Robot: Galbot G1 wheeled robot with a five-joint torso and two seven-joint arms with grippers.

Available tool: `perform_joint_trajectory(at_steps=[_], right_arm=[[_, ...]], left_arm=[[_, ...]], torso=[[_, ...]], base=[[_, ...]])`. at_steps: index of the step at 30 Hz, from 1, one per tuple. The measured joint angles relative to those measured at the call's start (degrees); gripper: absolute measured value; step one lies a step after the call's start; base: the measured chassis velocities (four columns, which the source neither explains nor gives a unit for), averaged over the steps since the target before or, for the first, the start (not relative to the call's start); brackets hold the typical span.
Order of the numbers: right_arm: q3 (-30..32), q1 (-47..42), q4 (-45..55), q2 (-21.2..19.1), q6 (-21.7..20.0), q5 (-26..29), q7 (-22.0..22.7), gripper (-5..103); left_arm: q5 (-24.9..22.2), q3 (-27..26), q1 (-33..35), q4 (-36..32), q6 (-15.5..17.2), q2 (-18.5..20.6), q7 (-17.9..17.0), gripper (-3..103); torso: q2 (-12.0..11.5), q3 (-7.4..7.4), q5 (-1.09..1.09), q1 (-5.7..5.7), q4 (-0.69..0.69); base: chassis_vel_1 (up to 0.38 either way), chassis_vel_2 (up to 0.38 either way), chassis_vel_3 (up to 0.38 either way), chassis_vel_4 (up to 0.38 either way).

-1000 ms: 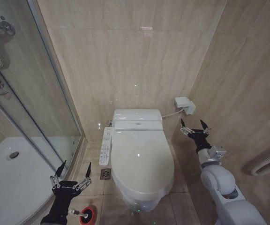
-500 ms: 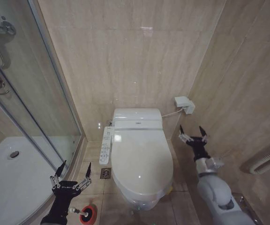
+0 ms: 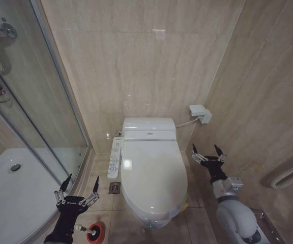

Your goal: Open the toilet lid, clean the toilet bowl with a toilet brush, close the toilet lid, and flush.

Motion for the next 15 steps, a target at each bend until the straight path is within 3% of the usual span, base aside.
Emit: perform_joint_trajectory(at_steps=[15], right_arm=[[0.92, -9.02, 11.19, 1.48, 0.24, -3.37, -1.28, 100]], left_arm=[[0.00, 0.00, 0.00, 0.00, 0.00, 0.00, 0.00, 99]], torso=[[0.00, 0.00, 0.00, 0.00, 0.00]], base=[[0.000, 0.000, 0.000, 0.000]])
